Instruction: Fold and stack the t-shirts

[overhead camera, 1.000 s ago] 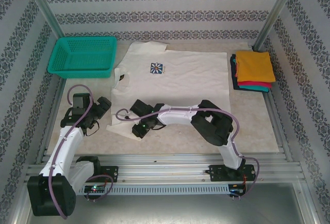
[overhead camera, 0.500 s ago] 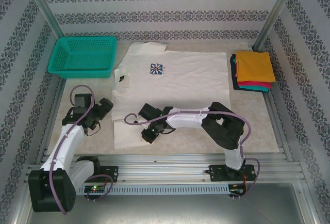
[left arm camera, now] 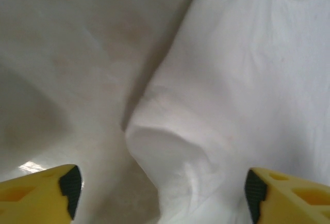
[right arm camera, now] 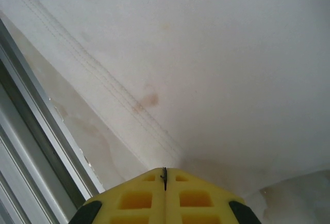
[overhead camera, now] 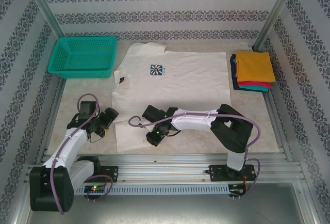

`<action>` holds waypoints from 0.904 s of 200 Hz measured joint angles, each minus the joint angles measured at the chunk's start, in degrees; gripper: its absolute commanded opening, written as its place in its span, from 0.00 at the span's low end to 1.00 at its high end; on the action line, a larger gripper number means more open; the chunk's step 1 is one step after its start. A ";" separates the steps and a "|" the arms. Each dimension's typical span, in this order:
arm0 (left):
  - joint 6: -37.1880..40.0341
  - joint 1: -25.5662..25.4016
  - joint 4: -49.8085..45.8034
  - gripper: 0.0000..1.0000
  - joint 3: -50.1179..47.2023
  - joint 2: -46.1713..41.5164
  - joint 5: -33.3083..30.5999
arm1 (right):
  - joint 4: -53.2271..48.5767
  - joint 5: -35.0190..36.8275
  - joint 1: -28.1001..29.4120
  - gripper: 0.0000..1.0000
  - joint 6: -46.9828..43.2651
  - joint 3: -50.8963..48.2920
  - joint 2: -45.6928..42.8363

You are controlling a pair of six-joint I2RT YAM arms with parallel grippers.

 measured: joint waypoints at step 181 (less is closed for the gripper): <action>-4.31 -5.07 5.31 0.01 -2.67 5.92 0.57 | 8.37 1.66 -18.86 0.15 10.86 -13.49 -23.26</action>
